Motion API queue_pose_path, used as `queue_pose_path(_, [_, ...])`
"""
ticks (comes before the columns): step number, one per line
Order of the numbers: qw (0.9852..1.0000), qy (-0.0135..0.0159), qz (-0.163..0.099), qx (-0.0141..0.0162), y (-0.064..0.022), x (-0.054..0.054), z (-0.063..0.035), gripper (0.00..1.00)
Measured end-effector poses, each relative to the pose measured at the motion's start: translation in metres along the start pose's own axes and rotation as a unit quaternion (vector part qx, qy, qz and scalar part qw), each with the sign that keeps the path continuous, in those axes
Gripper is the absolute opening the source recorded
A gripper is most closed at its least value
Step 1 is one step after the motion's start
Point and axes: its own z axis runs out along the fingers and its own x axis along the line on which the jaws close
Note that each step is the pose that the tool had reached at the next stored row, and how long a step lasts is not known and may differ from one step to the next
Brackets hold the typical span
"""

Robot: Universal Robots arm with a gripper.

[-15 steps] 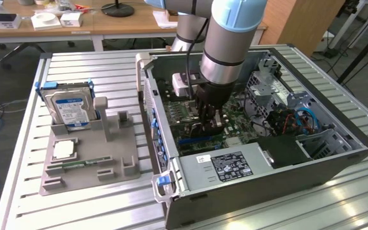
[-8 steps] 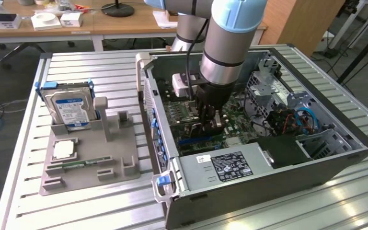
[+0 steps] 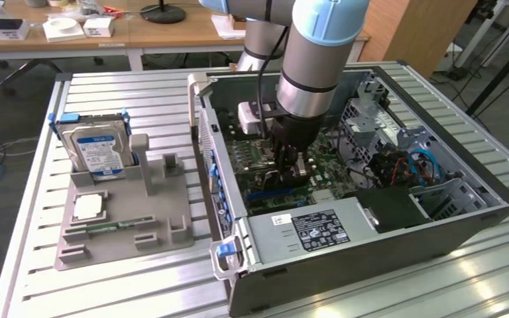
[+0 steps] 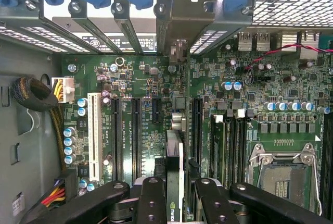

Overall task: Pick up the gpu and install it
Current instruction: 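Pick up the gpu and move the gpu toward the slot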

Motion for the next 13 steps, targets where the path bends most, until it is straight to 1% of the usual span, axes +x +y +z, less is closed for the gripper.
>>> queue_pose_path(13, [1.0000,0.0000,0.000,0.0000,0.0000,0.0000,0.0000,0.26])
